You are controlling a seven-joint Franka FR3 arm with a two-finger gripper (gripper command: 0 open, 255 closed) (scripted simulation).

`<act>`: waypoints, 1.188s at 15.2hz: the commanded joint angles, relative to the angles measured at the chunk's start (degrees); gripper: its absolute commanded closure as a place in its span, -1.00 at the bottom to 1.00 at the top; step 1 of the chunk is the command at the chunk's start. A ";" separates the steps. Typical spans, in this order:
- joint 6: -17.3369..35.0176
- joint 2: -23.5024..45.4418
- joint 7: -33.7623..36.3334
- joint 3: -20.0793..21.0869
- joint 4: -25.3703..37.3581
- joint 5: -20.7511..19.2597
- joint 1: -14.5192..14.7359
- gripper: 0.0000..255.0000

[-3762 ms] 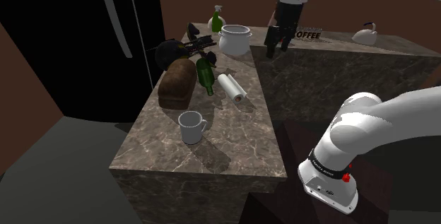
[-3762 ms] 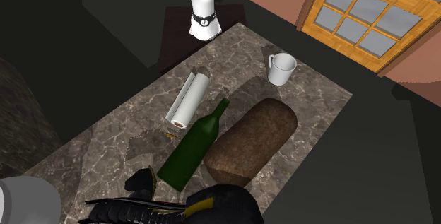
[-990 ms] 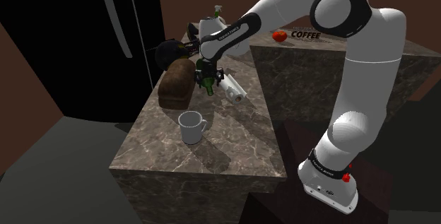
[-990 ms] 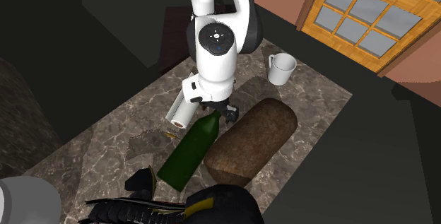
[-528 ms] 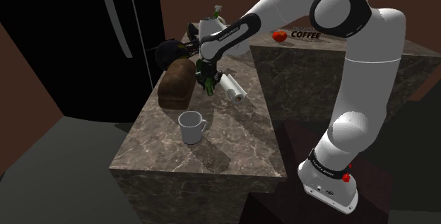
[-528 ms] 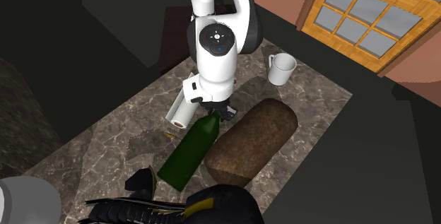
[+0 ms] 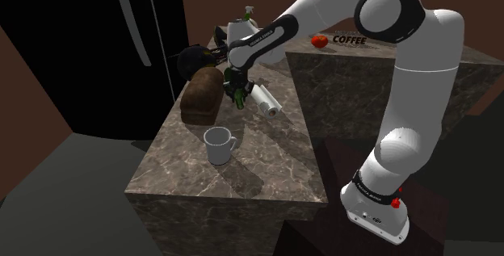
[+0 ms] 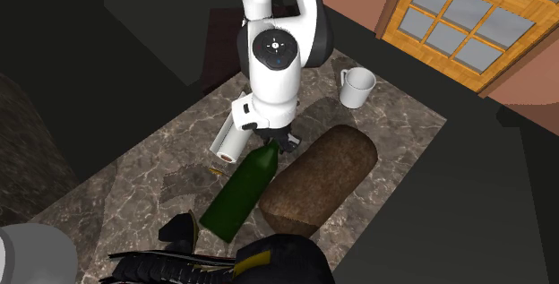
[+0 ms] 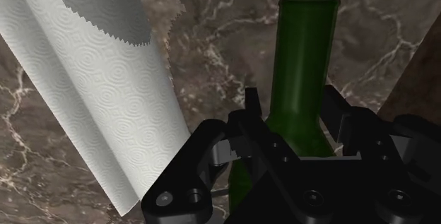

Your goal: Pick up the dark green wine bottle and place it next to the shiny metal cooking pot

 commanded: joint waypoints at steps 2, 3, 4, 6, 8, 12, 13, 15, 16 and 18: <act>-1.68 -1.00 -0.26 0.06 0.68 0.25 -0.11 1.00; -2.35 -1.38 -0.34 0.10 0.97 0.35 -0.13 1.00; -3.01 -1.76 -0.41 0.13 1.26 0.45 -0.15 1.00; -4.35 -2.50 -0.56 0.19 1.87 0.63 -0.19 1.00; -5.70 -3.20 -0.69 0.24 2.53 0.81 -0.22 1.00; -8.44 -4.47 -0.95 0.33 4.02 1.13 -0.28 1.00; -9.13 -4.77 -1.01 0.35 4.42 1.20 -0.29 1.00; -10.52 -5.32 -1.12 0.38 5.26 1.34 -0.31 1.00; -11.21 -5.58 -1.18 0.39 5.71 1.40 -0.32 1.00; -12.62 -6.07 -1.28 0.42 6.63 1.53 -0.33 1.00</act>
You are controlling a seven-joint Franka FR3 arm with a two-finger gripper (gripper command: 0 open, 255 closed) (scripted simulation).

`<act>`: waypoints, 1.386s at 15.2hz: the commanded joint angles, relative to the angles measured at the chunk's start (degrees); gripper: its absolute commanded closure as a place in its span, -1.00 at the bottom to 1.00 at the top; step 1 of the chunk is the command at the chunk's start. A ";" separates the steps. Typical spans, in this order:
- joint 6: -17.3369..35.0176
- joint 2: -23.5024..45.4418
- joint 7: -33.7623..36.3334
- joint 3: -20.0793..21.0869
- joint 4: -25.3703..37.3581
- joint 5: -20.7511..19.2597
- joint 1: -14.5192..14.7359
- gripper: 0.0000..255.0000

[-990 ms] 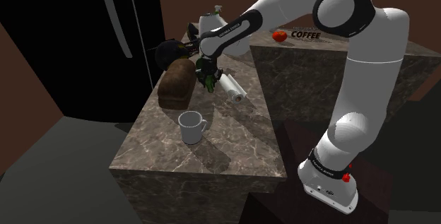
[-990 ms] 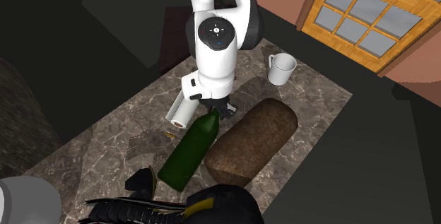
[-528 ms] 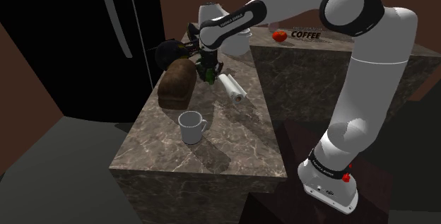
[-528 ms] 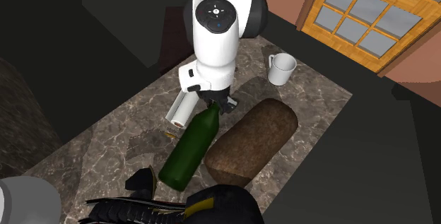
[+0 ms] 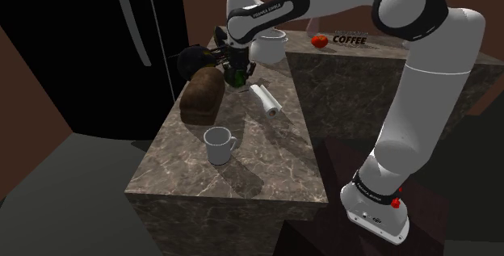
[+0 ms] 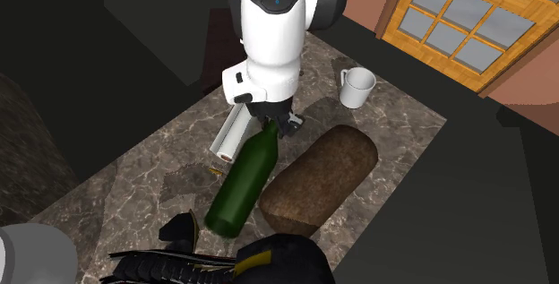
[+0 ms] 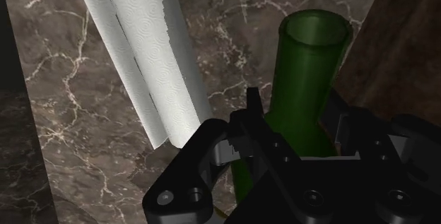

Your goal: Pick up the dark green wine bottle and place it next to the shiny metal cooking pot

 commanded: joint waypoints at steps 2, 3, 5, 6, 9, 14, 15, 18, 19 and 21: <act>-2.39 -0.58 -0.20 0.03 1.85 0.16 -0.02 1.00; -3.10 -0.78 -0.25 0.04 2.36 0.21 -0.03 1.00; -4.54 -1.16 -0.33 0.06 3.42 0.30 -0.03 1.00; -5.26 -1.33 -0.37 0.07 3.97 0.35 -0.03 1.00; -7.44 -1.78 -0.49 0.09 5.72 0.46 -0.03 1.00; -11.14 -2.27 -0.64 0.12 8.93 0.60 -0.01 1.00; -11.89 -2.34 -0.67 0.13 9.62 0.62 0.00 1.00; -14.16 -2.45 -0.74 0.15 11.79 0.66 0.02 1.00; -14.93 -2.46 -0.76 0.16 12.54 0.67 0.03 1.00; -16.47 -2.43 -0.80 0.17 14.11 0.68 0.06 1.00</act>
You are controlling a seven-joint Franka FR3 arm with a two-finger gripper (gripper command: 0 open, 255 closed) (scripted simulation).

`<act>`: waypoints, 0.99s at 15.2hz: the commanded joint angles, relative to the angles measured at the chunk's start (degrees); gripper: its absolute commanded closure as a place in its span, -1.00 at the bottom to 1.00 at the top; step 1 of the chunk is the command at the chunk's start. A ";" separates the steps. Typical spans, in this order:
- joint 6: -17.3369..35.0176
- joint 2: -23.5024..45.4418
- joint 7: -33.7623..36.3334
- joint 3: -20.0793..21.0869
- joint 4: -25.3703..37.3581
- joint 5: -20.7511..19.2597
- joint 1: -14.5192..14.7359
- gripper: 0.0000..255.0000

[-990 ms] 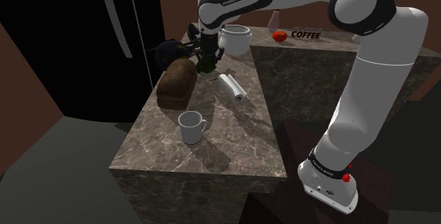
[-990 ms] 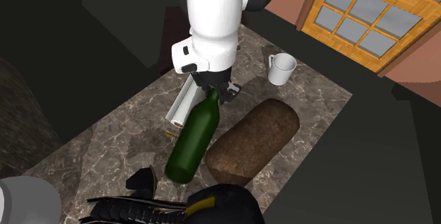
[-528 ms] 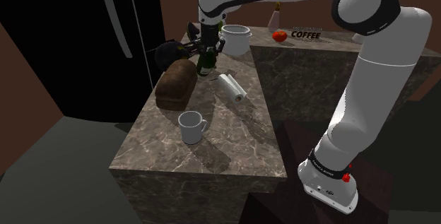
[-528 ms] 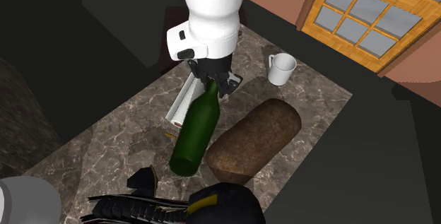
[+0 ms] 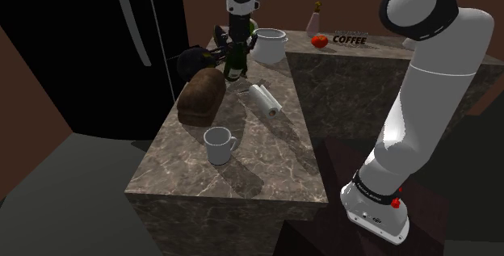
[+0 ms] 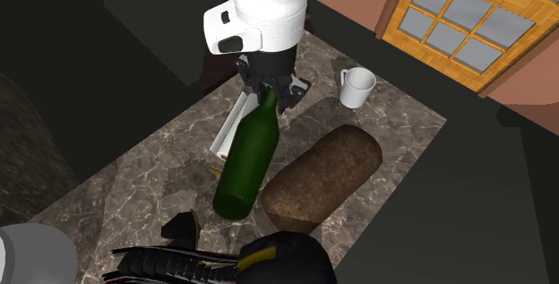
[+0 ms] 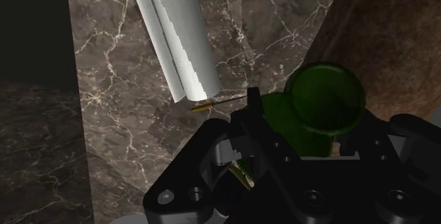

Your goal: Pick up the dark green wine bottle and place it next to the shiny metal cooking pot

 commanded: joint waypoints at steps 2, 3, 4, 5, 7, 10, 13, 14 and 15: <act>-2.28 0.03 -0.01 0.04 2.31 0.01 0.06 1.00; -3.07 0.09 -0.02 0.05 3.16 0.00 0.08 1.00; -3.87 0.17 -0.04 0.06 4.04 -0.01 0.10 1.00; -4.67 0.26 -0.05 0.07 4.93 -0.02 0.12 1.00; -5.82 0.40 -0.06 0.08 6.22 -0.03 0.15 1.00; -5.60 -0.02 -3.97 -1.51 5.71 0.30 -2.17 1.00; -5.55 0.06 -7.85 -3.11 5.86 0.57 -4.44 1.00; -5.57 0.21 -9.14 -3.63 6.07 0.65 -5.21 1.00; -5.61 0.42 -10.42 -4.16 6.35 0.73 -5.95 1.00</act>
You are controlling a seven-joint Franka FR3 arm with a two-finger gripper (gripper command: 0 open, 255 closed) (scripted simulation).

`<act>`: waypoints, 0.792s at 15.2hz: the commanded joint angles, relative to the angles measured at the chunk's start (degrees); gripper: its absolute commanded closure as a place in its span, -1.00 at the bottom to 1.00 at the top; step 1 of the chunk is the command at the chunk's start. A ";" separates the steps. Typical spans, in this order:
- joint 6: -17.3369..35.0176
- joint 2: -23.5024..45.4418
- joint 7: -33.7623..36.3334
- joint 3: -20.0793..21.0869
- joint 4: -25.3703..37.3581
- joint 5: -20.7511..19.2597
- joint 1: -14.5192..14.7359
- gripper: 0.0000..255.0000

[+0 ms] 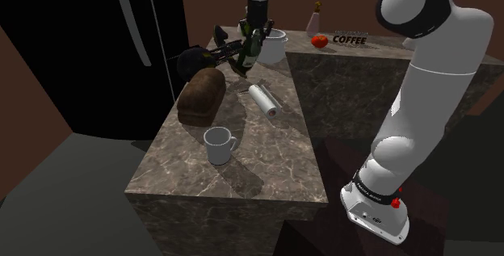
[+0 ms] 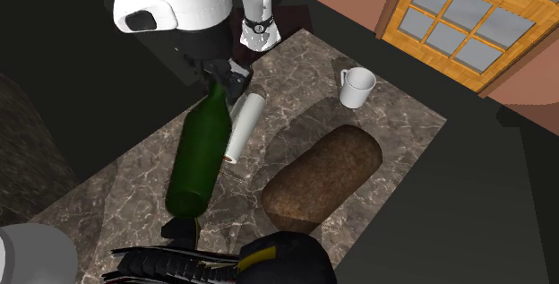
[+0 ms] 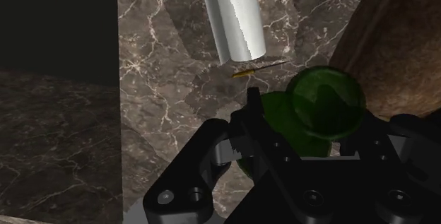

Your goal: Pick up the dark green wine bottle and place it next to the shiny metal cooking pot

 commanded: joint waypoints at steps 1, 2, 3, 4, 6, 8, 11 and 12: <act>-0.58 0.48 -2.70 -1.06 1.17 0.16 -1.51 1.00; -0.66 0.80 -3.97 -1.59 1.61 0.24 -2.25 1.00; -0.77 1.18 -5.24 -2.11 2.13 0.32 -2.99 1.00; -0.91 1.62 -6.50 -2.60 2.74 0.40 -3.74 1.00; -1.25 2.69 -8.99 -3.59 4.21 0.58 -5.24 1.00; -1.71 4.00 -11.46 -4.53 6.03 0.78 -6.75 1.00; -2.65 6.46 -15.09 -5.83 9.51 1.14 -9.07 1.00; -3.04 7.42 -16.28 -6.24 10.89 1.28 -9.86 1.00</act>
